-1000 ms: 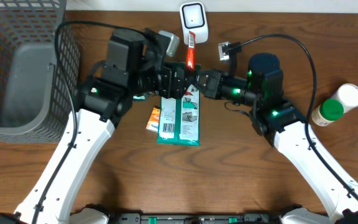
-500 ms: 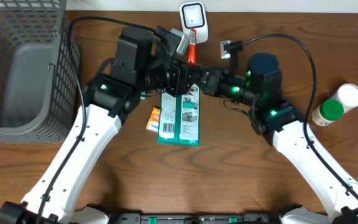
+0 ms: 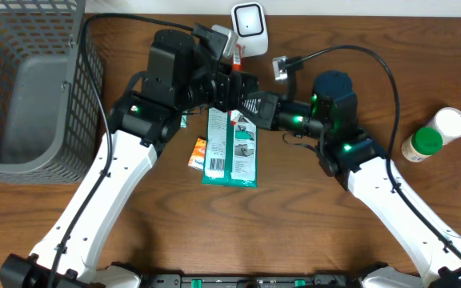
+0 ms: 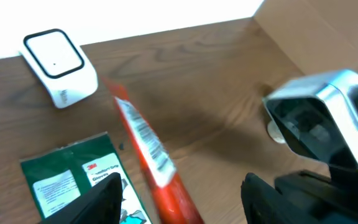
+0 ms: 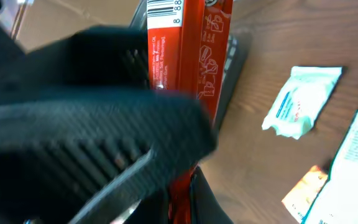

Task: Scan the item barcode

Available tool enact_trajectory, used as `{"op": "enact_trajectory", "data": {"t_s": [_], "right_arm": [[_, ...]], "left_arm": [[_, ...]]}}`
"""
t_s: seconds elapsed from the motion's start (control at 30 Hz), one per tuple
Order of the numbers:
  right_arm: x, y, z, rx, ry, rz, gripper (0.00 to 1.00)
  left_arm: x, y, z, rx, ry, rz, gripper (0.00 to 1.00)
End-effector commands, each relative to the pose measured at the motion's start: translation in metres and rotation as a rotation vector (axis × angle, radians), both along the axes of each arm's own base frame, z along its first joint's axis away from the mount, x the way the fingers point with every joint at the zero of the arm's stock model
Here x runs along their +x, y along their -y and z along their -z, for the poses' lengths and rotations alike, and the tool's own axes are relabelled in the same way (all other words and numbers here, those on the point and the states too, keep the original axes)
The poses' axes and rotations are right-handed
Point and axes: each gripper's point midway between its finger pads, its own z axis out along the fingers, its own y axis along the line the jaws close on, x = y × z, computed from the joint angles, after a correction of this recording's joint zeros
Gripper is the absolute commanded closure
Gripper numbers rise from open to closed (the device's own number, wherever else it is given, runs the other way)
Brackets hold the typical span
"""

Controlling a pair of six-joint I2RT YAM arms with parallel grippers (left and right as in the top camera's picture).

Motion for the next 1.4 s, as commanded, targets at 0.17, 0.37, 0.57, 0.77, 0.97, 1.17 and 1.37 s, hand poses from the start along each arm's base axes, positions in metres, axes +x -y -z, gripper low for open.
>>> {"op": "enact_trajectory", "data": {"t_s": [0.17,0.37,0.57,0.77,0.97,1.17,1.37], "right_arm": [[-0.007,-0.004,-0.016,0.023,0.062,-0.048,0.99],[-0.007,-0.005,-0.02,0.033,0.083,-0.048,0.99],[0.003,0.002,-0.02,0.024,0.092,0.001,0.99],[0.007,0.008,-0.018,0.003,0.115,0.008,0.35],[0.013,0.023,-0.005,-0.065,0.154,0.015,0.34],[0.014,0.038,-0.031,0.014,0.248,-0.051,0.48],[0.01,0.042,-0.049,0.069,0.296,-0.094,0.48]], "left_arm": [[-0.005,-0.014,0.004,-0.008,-0.081,-0.073,0.38],[-0.014,-0.018,0.019,0.021,-0.148,-0.074,0.39],[-0.014,-0.018,0.019,0.022,-0.149,-0.074,0.88],[-0.008,-0.016,0.011,0.004,-0.108,-0.073,0.92],[-0.02,-0.005,0.006,-0.046,-0.135,0.011,0.93],[-0.049,0.014,0.002,-0.125,-0.205,0.184,0.92],[-0.061,0.019,0.0,-0.142,-0.22,0.251,0.93]]}}
